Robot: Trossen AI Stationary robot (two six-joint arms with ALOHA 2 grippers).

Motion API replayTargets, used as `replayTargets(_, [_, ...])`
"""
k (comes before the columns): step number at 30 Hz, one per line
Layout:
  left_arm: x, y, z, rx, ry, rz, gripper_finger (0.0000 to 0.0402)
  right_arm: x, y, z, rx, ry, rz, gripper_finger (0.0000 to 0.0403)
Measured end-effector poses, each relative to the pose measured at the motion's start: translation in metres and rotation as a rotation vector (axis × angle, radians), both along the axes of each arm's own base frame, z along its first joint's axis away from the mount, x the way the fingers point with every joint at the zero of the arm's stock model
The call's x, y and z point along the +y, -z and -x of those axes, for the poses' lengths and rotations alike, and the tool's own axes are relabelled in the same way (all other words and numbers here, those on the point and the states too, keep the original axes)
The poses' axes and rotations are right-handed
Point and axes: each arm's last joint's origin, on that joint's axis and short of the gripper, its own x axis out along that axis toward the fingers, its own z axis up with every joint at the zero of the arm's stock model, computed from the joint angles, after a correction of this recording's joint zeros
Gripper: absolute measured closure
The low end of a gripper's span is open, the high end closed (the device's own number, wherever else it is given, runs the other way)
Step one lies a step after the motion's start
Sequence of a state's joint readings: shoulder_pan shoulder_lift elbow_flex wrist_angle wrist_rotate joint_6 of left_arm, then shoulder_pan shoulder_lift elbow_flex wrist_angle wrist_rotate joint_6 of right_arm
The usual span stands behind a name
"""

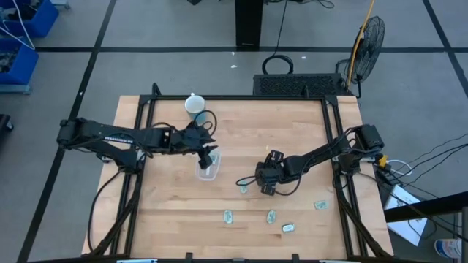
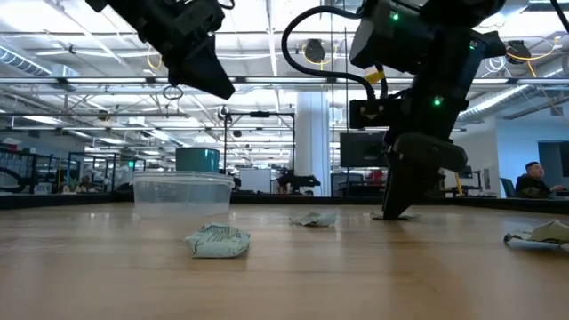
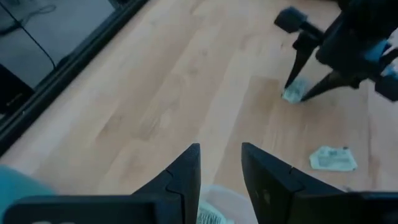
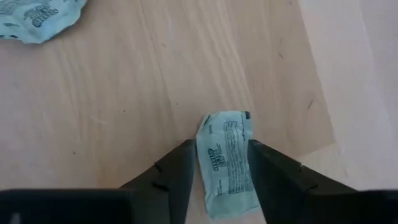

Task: Pick and place Stevia / Truvia into bins
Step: Put the light green stevia packet into the transparent container

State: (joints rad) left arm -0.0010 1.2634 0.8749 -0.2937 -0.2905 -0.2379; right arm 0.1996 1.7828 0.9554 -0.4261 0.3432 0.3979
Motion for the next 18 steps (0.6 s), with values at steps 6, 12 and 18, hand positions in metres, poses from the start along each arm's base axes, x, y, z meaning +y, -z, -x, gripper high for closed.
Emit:
replayTargets(6, [0.000, 0.005, -0.004, 0.016, 0.000, 0.000, 0.0284, -0.003, 0.000, -0.006, -0.049, 0.005, -0.029, 0.0361])
replayTargets(12, [0.000, 0.002, -0.003, 0.000, 0.000, 0.000, 0.0284, -0.012, -0.002, -0.014, -0.098, -0.030, -0.041, 0.0396])
replayTargets(18, [0.000, -0.001, -0.002, -0.019, 0.000, 0.003, 0.0284, -0.021, -0.036, -0.035, -0.360, -0.124, -0.014, 0.0402])
